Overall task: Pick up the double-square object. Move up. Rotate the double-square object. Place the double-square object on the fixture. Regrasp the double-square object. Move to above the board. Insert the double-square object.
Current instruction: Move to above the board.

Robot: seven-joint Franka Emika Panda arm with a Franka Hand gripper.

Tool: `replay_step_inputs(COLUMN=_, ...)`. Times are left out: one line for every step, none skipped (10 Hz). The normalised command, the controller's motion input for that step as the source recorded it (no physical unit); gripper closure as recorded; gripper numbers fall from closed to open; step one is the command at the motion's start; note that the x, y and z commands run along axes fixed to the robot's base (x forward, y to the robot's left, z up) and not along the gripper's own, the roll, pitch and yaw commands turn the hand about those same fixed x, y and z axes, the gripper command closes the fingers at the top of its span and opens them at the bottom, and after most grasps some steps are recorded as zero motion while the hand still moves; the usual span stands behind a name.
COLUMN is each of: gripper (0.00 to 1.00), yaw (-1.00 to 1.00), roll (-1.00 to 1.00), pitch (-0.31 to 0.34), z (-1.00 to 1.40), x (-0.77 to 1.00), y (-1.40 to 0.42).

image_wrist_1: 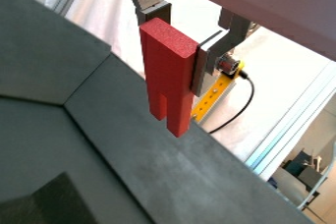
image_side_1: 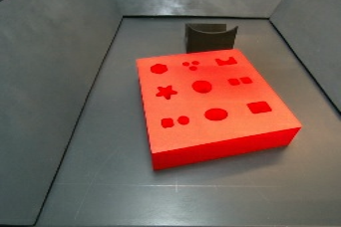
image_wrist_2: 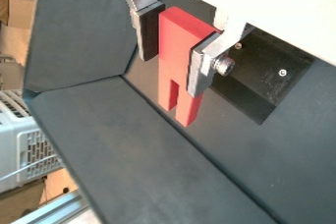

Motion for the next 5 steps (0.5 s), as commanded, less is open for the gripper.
replay_step_inputs(gripper=1.00, yaw=0.03, roll=-0.04, pitch=0.174, z=0.25, x=-0.02, y=0.00)
replay_step_inputs(gripper=1.00, yaw=-0.07, roll=-1.00, pitch=0.032, z=0.40, x=-0.56, y=-1.00)
replay_step_inputs(gripper=1.00, yaw=-0.06, roll=-1.00, pitch=0.021, z=0.40, x=-0.56, y=-1.00)
replay_step_inputs(gripper=1.00, yaw=-0.06, roll=-1.00, pitch=0.013, z=0.41, x=-0.58, y=-1.00)
replay_step_inputs(gripper=1.00, yaw=-0.06, roll=-1.00, pitch=0.010, z=0.40, x=-0.60, y=-1.00)
